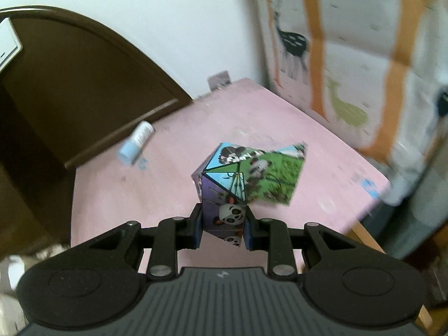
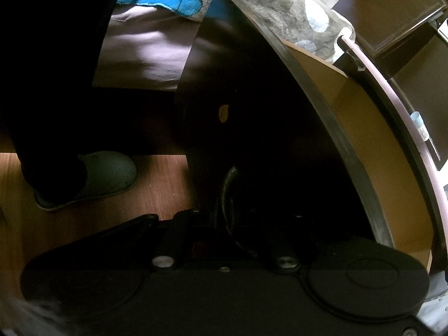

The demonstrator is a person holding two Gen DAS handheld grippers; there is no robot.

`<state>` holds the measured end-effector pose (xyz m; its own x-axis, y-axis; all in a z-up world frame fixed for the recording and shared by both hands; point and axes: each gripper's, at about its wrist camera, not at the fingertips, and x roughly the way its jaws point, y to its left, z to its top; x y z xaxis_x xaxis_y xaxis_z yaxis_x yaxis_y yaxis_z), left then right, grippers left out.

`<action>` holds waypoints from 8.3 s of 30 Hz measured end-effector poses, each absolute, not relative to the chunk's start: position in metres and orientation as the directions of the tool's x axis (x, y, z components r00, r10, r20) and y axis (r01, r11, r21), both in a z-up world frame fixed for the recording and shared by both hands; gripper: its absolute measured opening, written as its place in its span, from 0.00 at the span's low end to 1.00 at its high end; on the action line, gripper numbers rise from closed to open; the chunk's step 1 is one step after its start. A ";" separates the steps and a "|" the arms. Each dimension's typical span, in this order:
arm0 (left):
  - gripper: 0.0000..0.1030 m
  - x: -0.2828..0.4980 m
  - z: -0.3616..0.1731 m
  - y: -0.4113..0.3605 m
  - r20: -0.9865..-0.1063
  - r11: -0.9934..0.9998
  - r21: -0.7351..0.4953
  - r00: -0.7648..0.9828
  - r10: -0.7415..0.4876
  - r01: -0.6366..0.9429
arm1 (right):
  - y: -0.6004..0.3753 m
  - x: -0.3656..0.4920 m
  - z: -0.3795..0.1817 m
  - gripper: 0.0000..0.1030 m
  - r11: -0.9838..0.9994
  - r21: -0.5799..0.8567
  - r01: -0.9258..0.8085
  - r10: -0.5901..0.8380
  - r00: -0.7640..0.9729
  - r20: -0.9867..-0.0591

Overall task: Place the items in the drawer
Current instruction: 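Lift the panda cube puzzle off the tabletop with the left tool, then lower the panda cube into the open drawer and open the left tool, then move the left tool to the white-and-blue tube and grasp it, then carry the tube over the open drawer and release it with the left tool, then push the drawer closed with the right tool while the left tool withdraws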

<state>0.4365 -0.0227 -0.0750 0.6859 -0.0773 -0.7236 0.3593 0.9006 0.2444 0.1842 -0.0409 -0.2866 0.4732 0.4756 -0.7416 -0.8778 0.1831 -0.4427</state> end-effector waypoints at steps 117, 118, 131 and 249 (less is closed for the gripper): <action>0.32 0.685 -0.163 0.081 -0.759 0.968 0.083 0.644 -0.091 0.235 | -0.040 0.172 -0.292 0.05 0.163 -0.461 -0.872 0.488 0.477 -0.731; 0.32 0.676 -0.162 0.080 -0.756 0.970 0.084 0.648 -0.087 0.228 | -0.040 0.172 -0.292 0.05 0.162 -0.462 -0.872 0.487 0.478 -0.731; 0.32 0.543 -0.141 0.078 -0.752 0.990 -0.089 0.644 -0.139 0.109 | -0.037 0.172 -0.291 0.03 0.158 -0.472 -0.867 0.475 0.486 -0.734; 0.72 0.119 -0.180 0.147 -0.716 0.975 -0.196 0.695 -0.071 -0.102 | 0.016 0.224 -0.308 0.01 0.331 -0.766 -0.551 0.070 0.824 -0.562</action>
<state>0.1186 0.1468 -0.1803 0.6950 -0.0709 -0.7155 -0.1021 0.9753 -0.1959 0.2236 0.0158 -0.3075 0.8242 0.0699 -0.5620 -0.5507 0.3306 -0.7664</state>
